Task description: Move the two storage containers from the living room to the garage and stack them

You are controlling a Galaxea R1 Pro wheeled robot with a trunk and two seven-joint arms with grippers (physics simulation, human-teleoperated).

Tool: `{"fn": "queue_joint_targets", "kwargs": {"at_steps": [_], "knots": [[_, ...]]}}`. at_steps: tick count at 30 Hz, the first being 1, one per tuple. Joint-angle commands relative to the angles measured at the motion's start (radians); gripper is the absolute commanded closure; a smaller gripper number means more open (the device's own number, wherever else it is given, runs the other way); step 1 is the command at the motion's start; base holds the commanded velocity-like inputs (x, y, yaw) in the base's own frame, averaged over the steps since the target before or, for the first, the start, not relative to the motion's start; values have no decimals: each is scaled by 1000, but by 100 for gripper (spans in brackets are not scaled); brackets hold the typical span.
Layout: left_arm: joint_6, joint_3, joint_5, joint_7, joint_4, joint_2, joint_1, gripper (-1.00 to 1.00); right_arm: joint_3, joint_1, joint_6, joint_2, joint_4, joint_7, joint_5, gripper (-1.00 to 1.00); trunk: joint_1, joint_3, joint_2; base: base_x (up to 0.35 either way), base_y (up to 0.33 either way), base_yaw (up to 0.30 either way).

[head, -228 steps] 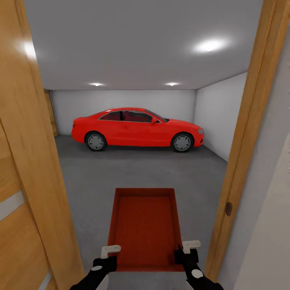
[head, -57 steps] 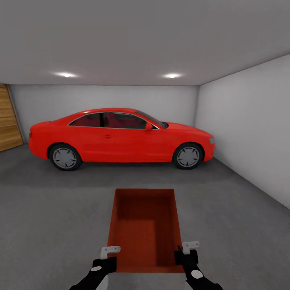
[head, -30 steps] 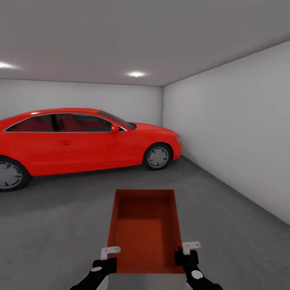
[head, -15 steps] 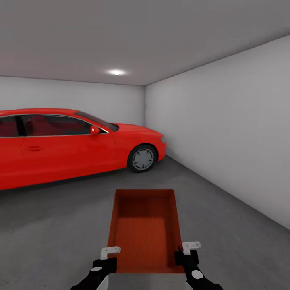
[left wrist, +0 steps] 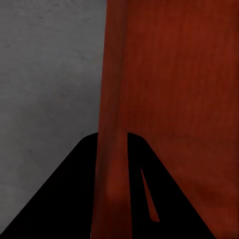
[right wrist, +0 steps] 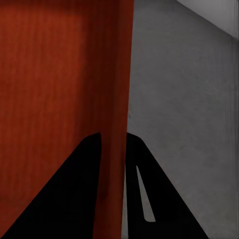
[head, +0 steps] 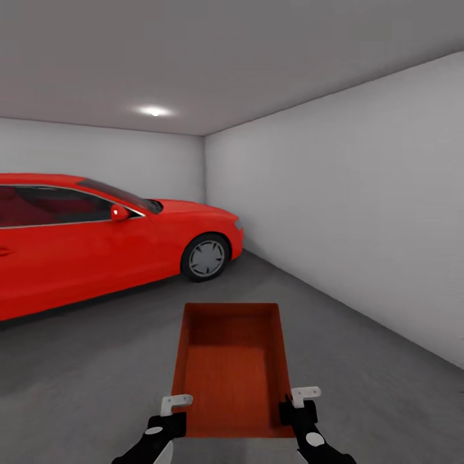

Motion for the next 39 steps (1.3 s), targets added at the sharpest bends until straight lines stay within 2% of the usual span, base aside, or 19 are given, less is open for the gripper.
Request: {"fn": "queue_joint_targets", "kwargs": {"at_steps": [1, 39], "knots": [[4, 12, 10, 20, 1, 2, 0, 100, -15, -2, -96, -10, -1, -51, -8, 100, 1, -2, -1, 292, 236, -283], [7, 12, 12, 20, 1, 2, 0, 100, -15, -2, -95, -11, -1, -50, -8, 100, 1, -2, -1, 291, 240, -283]]}}
